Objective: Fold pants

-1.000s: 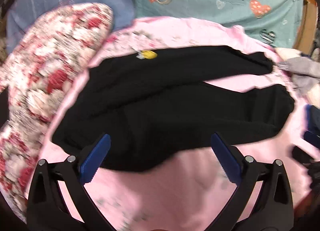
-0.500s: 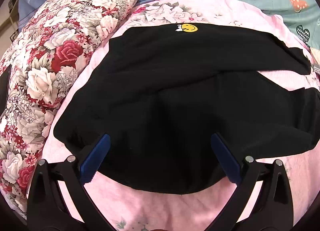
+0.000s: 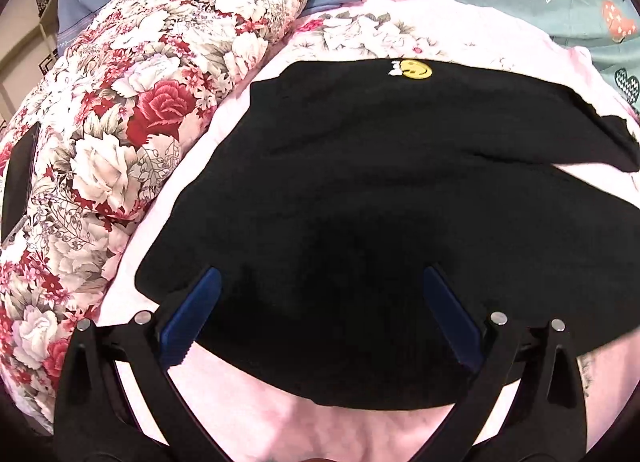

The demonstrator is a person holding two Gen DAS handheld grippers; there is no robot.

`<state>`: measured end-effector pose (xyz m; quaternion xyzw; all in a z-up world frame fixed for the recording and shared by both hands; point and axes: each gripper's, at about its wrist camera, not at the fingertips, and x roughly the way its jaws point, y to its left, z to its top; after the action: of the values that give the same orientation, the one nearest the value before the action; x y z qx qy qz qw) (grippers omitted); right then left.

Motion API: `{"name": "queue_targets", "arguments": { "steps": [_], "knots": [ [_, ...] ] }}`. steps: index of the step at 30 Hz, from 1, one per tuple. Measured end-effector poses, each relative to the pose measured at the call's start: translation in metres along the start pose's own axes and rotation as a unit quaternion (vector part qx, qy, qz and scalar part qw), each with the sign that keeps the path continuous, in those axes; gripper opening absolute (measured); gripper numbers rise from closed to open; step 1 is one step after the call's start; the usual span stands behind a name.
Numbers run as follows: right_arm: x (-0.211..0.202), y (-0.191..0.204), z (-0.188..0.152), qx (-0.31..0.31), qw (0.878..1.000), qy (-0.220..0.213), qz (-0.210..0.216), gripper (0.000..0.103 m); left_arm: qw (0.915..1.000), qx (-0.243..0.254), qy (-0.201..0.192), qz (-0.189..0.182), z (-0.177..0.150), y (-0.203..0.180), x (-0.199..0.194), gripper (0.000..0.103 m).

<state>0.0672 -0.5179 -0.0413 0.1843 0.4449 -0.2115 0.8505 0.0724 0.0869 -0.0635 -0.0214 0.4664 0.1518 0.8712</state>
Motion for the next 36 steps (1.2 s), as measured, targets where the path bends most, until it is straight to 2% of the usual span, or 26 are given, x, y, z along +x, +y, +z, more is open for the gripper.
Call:
{"name": "queue_targets", "arguments": {
  "steps": [2,3,5,6,8,9,10,12,13,15,16,17,18,19,20,21,22,23,25,27,28,29,30,32,33,36],
  "knots": [
    [0.026,-0.003,-0.018,-0.047,0.996,0.063,-0.047,0.023,1.0000,0.003,0.008,-0.001,-0.001,0.003,0.003,0.101],
    [0.026,0.002,-0.023,-0.079,0.993,0.060,-0.056,0.029,0.9999,0.004,0.010,0.001,-0.001,0.004,0.004,0.101],
    [-0.001,0.006,-0.020,-0.087,0.995,0.013,-0.043,0.045,0.9998,0.006,0.010,0.013,-0.003,0.008,0.004,0.101],
    [-0.013,0.006,-0.016,-0.076,0.996,-0.011,-0.037,0.061,0.9998,0.005,0.009,0.015,-0.003,0.011,0.003,0.101],
    [-0.041,0.009,-0.004,-0.067,0.993,-0.088,-0.046,0.082,0.9999,0.001,0.007,0.014,-0.004,0.018,0.000,0.101],
    [-0.045,0.016,0.000,-0.081,0.989,-0.112,-0.054,0.085,0.9999,-0.001,0.006,0.015,-0.005,0.020,-0.002,0.101],
    [-0.039,0.026,0.006,-0.107,0.986,-0.114,-0.060,0.085,0.9998,-0.002,0.005,0.020,-0.006,0.024,-0.003,0.101],
    [-0.012,0.041,0.013,-0.132,0.986,-0.085,-0.051,0.083,0.9996,-0.005,0.006,0.027,-0.008,0.030,-0.004,0.101],
    [0.013,0.047,0.015,-0.135,0.989,-0.048,-0.028,0.080,0.9995,-0.009,0.008,0.029,-0.009,0.035,-0.004,0.101],
    [0.052,0.051,0.010,-0.128,0.991,0.028,0.016,0.060,0.9992,-0.019,0.014,0.032,-0.011,0.044,-0.004,0.101],
    [0.074,0.048,0.006,-0.122,0.991,0.060,0.003,0.061,0.9988,-0.027,0.016,0.037,-0.013,0.050,-0.003,0.101],
    [0.077,0.044,0.009,-0.118,0.992,0.037,-0.010,0.061,0.9984,-0.032,0.018,0.043,-0.014,0.056,-0.003,0.101],
    [0.076,0.043,0.012,-0.119,0.992,0.012,-0.042,0.063,0.9981,-0.034,0.018,0.048,-0.014,0.059,-0.002,0.101],
    [0.074,0.042,0.014,-0.123,0.978,-0.031,-0.164,0.063,0.9975,-0.036,0.018,0.058,-0.014,0.064,-0.001,0.101],
    [0.072,0.043,0.012,-0.115,0.964,-0.054,-0.235,0.063,0.9969,-0.037,0.019,0.066,-0.014,0.067,0.001,0.101],
    [0.066,0.044,0.008,-0.106,0.969,-0.058,-0.216,0.063,0.9964,-0.039,0.022,0.072,-0.013,0.071,0.002,0.101],
    [0.053,0.046,0.000,-0.102,0.985,-0.055,-0.127,0.063,0.9960,-0.042,0.025,0.074,-0.013,0.076,0.003,0.101],
    [0.041,0.051,-0.010,-0.104,0.991,-0.054,-0.070,0.064,0.9957,-0.045,0.028,0.076,-0.013,0.080,0.004,0.101],
    [0.022,0.065,-0.035,-0.135,0.990,-0.045,-0.021,0.067,0.9948,-0.052,0.036,0.079,-0.014,0.091,0.007,0.101],
    [0.014,0.076,-0.062,-0.168,0.985,-0.009,0.032,0.072,0.9940,-0.064,0.046,0.075,-0.015,0.101,0.010,0.101],
    [0.021,0.074,-0.074,-0.181,0.982,0.021,0.044,0.073,0.9936,-0.072,0.053,0.069,-0.016,0.107,0.012,0.101],
    [0.030,0.069,-0.082,-0.188,0.981,0.030,0.030,0.080,0.9934,-0.076,0.056,0.064,-0.016,0.111,0.013,0.101],
    [0.029,0.063,-0.082,-0.181,0.983,0.019,0.019,0.081,0.9931,-0.080,0.061,0.061,-0.016,0.115,0.015,0.101],
    [0.016,0.055,-0.076,-0.143,0.989,-0.011,-0.026,0.076,0.9927,-0.084,0.063,0.058,-0.016,0.119,0.015,0.101],
    [0.001,0.059,-0.077,-0.131,0.991,-0.035,-0.022,0.076,0.9927,-0.089,0.063,0.051,-0.016,0.121,0.015,0.101],
    [-0.028,0.080,-0.087,-0.142,0.987,-0.058,0.045,0.086,0.9919,-0.101,0.074,0.021,-0.019,0.125,0.012,0.101]
  ]
}}
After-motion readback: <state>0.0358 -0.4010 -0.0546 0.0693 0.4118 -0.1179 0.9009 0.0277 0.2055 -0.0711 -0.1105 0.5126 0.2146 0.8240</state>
